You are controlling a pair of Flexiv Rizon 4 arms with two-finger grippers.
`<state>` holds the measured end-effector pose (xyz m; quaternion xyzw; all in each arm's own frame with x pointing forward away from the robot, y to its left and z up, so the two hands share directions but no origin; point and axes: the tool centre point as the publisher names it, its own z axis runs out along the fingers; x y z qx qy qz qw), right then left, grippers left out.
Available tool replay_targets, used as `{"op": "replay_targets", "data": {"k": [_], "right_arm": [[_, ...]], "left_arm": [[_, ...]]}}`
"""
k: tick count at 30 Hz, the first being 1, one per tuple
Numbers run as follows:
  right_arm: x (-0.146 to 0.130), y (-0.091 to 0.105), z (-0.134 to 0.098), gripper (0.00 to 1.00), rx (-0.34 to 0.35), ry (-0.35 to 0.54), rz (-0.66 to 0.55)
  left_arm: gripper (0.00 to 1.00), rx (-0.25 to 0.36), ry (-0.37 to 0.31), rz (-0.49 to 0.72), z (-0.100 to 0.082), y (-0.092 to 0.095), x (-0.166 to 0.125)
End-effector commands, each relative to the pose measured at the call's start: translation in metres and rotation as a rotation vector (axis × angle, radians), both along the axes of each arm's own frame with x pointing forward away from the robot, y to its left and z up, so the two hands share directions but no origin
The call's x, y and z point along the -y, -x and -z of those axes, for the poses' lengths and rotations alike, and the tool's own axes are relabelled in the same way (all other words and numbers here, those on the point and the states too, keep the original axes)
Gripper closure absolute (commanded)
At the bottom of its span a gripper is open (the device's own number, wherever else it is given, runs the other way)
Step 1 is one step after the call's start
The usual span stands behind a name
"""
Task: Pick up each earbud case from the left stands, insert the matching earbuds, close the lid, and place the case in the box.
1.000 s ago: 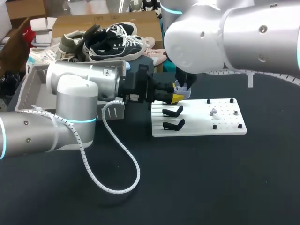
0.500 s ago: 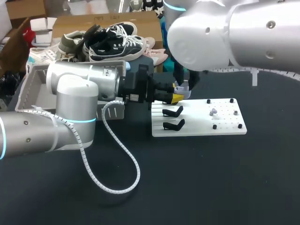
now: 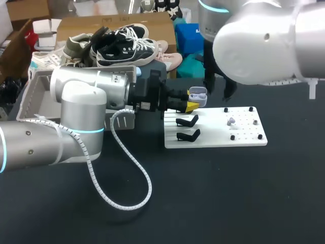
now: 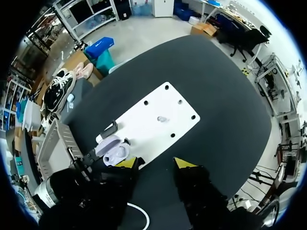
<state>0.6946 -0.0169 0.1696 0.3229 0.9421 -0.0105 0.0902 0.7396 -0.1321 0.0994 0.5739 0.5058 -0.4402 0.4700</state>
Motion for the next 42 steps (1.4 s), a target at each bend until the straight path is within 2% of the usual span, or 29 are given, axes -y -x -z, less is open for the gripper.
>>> {"op": "replay_targets", "data": {"k": [1,8,11,12,15,17,18,19,20,23,24,26,30,33,40,42], "right_arm": [[0.022,0.019,0.007,0.56,0.09,-0.095,-0.053],[0.046,0.023,0.023,0.55,0.095,-0.091,-0.102],[0.053,0.023,0.028,0.49,0.105,-0.11,-0.147],[0.056,0.023,0.031,0.44,0.101,-0.13,-0.157],[0.065,0.019,0.038,0.47,0.096,-0.139,-0.174],[0.071,0.017,0.042,0.45,0.091,-0.176,-0.213],[0.074,0.015,0.046,0.41,0.086,-0.192,-0.207],[0.077,0.014,0.048,0.41,0.089,-0.207,-0.232],[0.078,0.013,0.05,0.48,0.091,-0.219,-0.266],[0.083,0.009,0.059,0.49,0.09,-0.264,-0.315],[0.085,0.007,0.063,0.46,0.088,-0.278,-0.314],[0.087,0.005,0.068,0.51,0.099,-0.322,-0.358],[0.086,0.003,0.075,0.5,0.096,-0.381,-0.409],[0.084,0.002,0.079,0.45,0.1,-0.402,-0.441],[0.079,-0.001,0.088,0.52,0.122,-0.395,-0.487],[0.076,-0.003,0.09,0.52,0.136,-0.345,-0.488]], "left_arm": [[1.0,0.001,0.001,-0.002,0.0,0.0,0.0],[1.0,0.001,0.001,-0.002,0.0,0.0,0.0],[1.0,0.001,0.001,-0.002,0.0,0.0,0.0],[1.0,0.001,0.001,-0.002,0.0,0.0,0.0],[1.0,0.001,0.001,-0.002,0.0,0.0,0.0],[1.0,0.001,0.001,-0.002,0.0,0.0,0.0],[1.0,0.001,0.001,-0.002,0.0,0.0,0.0],[1.0,0.001,0.001,-0.002,0.0,0.0,0.0],[1.0,0.001,0.001,-0.002,0.0,0.0,0.0],[1.0,0.001,0.001,-0.002,0.0,0.0,0.0],[1.0,0.001,0.001,-0.002,0.0,0.0,0.0],[1.0,0.001,0.001,-0.002,0.0,0.0,0.0],[1.0,0.001,0.001,-0.002,0.0,0.0,0.0],[1.0,0.001,0.001,-0.002,0.0,0.0,0.0],[1.0,0.001,0.001,-0.002,0.0,0.0,0.0],[1.0,0.001,0.001,-0.002,0.0,0.0,0.0]]}}
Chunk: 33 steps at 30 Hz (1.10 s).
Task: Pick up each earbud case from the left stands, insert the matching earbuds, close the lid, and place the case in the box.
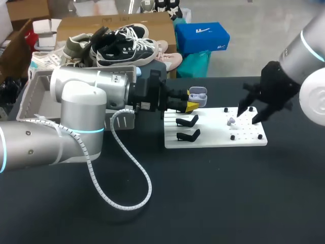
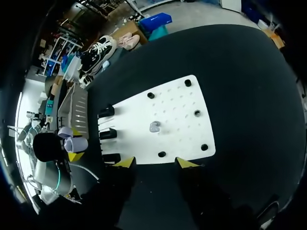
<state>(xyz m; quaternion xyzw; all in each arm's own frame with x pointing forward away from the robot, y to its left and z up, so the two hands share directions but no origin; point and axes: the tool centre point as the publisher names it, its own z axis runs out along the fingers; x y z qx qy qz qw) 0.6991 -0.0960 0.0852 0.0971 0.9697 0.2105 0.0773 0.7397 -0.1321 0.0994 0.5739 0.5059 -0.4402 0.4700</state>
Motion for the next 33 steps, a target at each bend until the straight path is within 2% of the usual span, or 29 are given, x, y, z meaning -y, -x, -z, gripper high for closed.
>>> {"op": "replay_targets", "data": {"k": [1,2,3,5,8,11,15,18,20,22,24,28,33], "right_arm": [[-0.005,0.002,0.006,0.5,0.046,0.039,0.005],[-0.005,0.001,0.007,0.43,0.054,0.044,0.012],[-0.005,0.0,0.008,0.3,0.07,0.053,0.008],[-0.006,0.0,0.008,0.27,0.094,0.076,0.011],[-0.005,-0.002,0.01,0.35,0.111,0.077,0.02],[-0.004,-0.003,0.012,0.33,0.123,0.077,0.029],[-0.005,-0.005,0.016,0.42,0.155,0.105,0.035],[-0.005,-0.005,0.019,0.35,0.17,0.116,0.034],[-0.005,-0.006,0.021,0.35,0.17,0.107,0.049],[-0.004,-0.008,0.023,0.44,0.168,0.103,0.068],[-0.004,-0.01,0.024,0.46,0.164,0.091,0.086],[-0.005,-0.015,0.026,0.4,0.164,0.099,0.095],[-0.008,-0.019,0.03,0.39,0.16,0.102,0.092]], "left_arm": [[1.0,0.001,0.001,-0.002,0.0,0.0,0.0],[1.0,0.001,0.001,-0.002,0.0,0.0,0.0],[1.0,0.001,0.001,-0.002,0.0,0.0,0.0],[1.0,0.001,0.001,-0.002,0.0,0.0,0.0],[1.0,0.001,0.001,-0.002,0.0,0.0,0.0],[1.0,0.001,0.001,-0.002,0.0,0.0,0.0],[1.0,0.001,0.001,-0.002,0.0,0.0,0.0],[1.0,0.001,0.001,-0.002,0.0,0.0,0.0],[1.0,0.001,0.001,-0.002,0.0,0.0,0.0],[1.0,0.001,0.001,-0.002,0.0,0.0,0.0],[1.0,0.001,0.001,-0.002,0.0,0.0,0.0],[1.0,0.001,0.001,-0.002,0.0,0.0,0.0],[1.0,0.001,0.001,-0.002,0.0,0.0,0.0]]}}
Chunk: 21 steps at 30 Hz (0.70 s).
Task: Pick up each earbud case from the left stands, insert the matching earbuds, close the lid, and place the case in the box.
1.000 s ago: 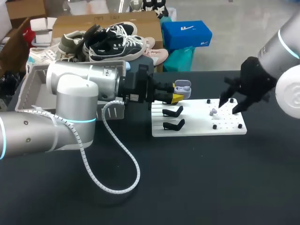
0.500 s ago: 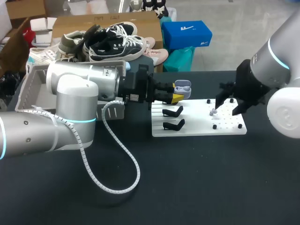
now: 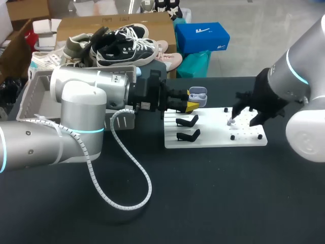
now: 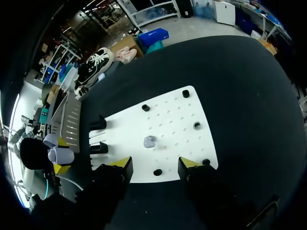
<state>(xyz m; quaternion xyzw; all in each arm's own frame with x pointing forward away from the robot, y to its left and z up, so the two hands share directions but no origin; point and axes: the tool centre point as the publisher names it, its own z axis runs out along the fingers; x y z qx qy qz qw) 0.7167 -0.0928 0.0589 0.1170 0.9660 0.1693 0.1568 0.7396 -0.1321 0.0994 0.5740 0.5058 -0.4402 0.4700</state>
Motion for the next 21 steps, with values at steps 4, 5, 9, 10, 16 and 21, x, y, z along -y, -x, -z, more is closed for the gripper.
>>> {"op": "replay_targets", "data": {"k": [4,5,9,10,16,21], "right_arm": [[-0.009,-0.003,0.007,0.42,0.011,-0.002,0.017],[-0.009,-0.004,0.008,0.42,0.006,-0.006,0.02],[-0.011,-0.005,0.011,0.39,0.001,-0.019,0.031],[-0.011,-0.005,0.012,0.4,0.001,-0.019,0.032],[-0.011,-0.009,0.017,0.4,-0.008,-0.029,0.052],[-0.014,-0.011,0.02,0.42,-0.012,-0.035,0.054]], "left_arm": [[1.0,0.001,0.001,-0.002,0.0,0.0,0.0],[1.0,0.001,0.001,-0.002,0.0,0.0,0.0],[1.0,0.001,0.001,-0.002,0.0,0.0,0.0],[1.0,0.001,0.001,-0.002,0.0,0.0,0.0],[1.0,0.001,0.001,-0.002,0.0,0.0,0.0],[1.0,0.001,0.001,-0.002,0.0,0.0,0.0]]}}
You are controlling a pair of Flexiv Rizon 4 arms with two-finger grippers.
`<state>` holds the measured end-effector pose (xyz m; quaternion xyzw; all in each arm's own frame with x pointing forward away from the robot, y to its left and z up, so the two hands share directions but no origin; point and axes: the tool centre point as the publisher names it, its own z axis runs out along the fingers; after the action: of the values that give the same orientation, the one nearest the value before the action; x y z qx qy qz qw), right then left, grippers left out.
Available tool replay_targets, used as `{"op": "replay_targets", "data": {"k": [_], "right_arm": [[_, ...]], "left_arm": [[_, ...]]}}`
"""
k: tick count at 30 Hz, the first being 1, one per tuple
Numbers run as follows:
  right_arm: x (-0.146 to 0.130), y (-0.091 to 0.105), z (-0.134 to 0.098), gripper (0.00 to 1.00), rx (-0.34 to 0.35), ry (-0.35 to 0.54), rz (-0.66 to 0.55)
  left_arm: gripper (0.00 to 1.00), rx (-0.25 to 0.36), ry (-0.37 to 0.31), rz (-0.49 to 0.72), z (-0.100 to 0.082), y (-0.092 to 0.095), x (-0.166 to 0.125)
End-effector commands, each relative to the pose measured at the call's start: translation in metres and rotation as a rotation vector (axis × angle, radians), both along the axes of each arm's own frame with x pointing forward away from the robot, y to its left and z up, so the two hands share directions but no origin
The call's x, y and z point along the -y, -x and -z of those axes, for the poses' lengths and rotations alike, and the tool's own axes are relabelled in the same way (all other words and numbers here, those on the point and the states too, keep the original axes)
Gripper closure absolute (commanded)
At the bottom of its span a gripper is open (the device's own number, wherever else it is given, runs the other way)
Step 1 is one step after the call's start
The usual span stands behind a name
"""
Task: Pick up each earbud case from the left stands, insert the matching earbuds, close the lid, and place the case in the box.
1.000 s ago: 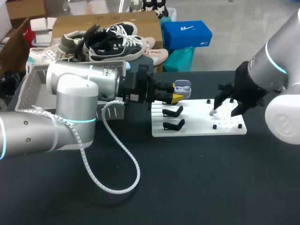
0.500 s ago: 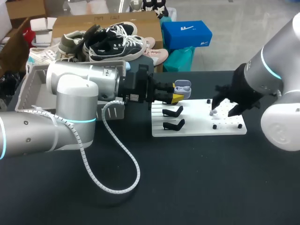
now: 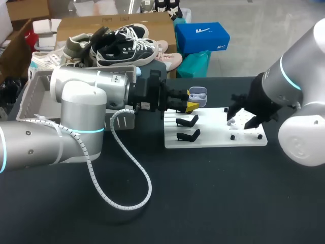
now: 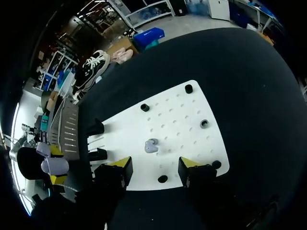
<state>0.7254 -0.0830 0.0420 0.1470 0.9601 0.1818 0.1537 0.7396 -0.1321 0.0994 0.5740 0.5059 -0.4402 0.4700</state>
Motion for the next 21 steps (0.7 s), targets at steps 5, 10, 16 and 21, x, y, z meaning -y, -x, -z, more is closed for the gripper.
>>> {"op": "replay_targets", "data": {"k": [5,10,16,21], "right_arm": [[-0.005,-0.0061,0.0059,0.45,-0.01,0.0,-0.001],[-0.0059,-0.0076,0.0078,0.48,-0.016,0.0,0.0],[-0.0084,-0.0095,0.011,0.49,-0.026,-0.004,-0.002],[-0.0098,-0.0115,0.0127,0.51,-0.032,0.0,-0.002]], "left_arm": [[1.0,0.001,0.001,-0.002,0.0004,0.0002,0.0003],[1.0,0.001,0.001,-0.002,0.0004,0.0002,0.0003],[1.0,0.001,0.001,-0.002,0.0004,0.0002,0.0003],[1.0,0.001,0.001,-0.002,0.0004,0.0002,0.0003]]}}
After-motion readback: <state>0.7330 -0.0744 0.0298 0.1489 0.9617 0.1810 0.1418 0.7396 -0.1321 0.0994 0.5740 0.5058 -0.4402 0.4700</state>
